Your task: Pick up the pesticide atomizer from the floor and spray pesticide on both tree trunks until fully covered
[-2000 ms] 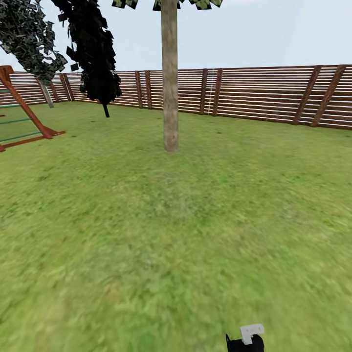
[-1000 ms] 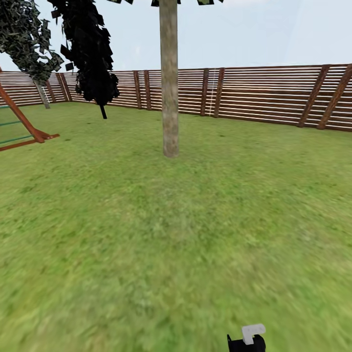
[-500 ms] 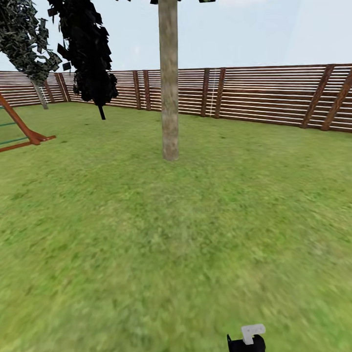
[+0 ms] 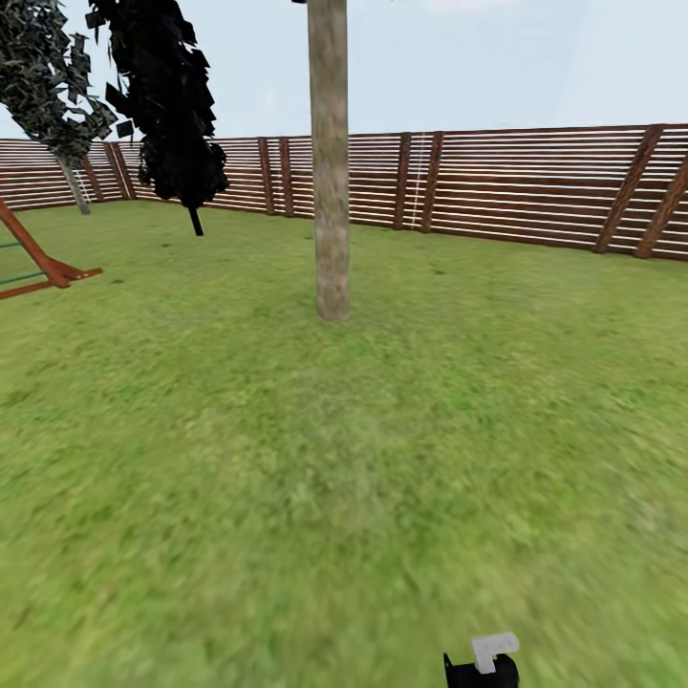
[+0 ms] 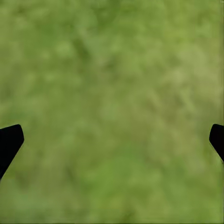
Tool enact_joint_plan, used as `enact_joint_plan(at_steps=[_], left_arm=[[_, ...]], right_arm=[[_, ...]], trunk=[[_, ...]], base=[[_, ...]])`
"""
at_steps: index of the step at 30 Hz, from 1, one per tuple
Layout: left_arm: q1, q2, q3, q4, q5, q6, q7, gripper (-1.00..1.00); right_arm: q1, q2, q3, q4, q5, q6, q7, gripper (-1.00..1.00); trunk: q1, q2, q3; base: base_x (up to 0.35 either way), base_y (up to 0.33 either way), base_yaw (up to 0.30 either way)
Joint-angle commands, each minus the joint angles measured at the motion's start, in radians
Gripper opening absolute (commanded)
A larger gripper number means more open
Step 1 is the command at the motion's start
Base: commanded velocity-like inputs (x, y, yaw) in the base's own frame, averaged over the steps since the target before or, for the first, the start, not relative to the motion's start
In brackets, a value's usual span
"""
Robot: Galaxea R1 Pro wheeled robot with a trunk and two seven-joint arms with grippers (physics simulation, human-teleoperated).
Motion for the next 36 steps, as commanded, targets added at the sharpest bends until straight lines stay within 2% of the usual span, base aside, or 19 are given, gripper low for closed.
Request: enact_joint_plan(at_steps=[1, 36], left_arm=[[0.0, 0.0, -0.009, 0.0, 0.004, -0.002, 0.006, -1.0], [0.0, 0.0, -0.009, -0.001, 0.004, -0.004, 0.006, -1.0]], right_arm=[[0.0, 0.0, 0.009, 0.0, -0.007, -0.002, -0.003, 1.0], [0.0, 0.0, 0.009, 0.0, -0.007, -0.002, -0.003, 1.0]], trunk=[[0.0, 0.0, -0.001], [0.0, 0.0, -0.001]], base=[[0.34, 0.0, 0.0], [0.34, 0.0, 0.0]])
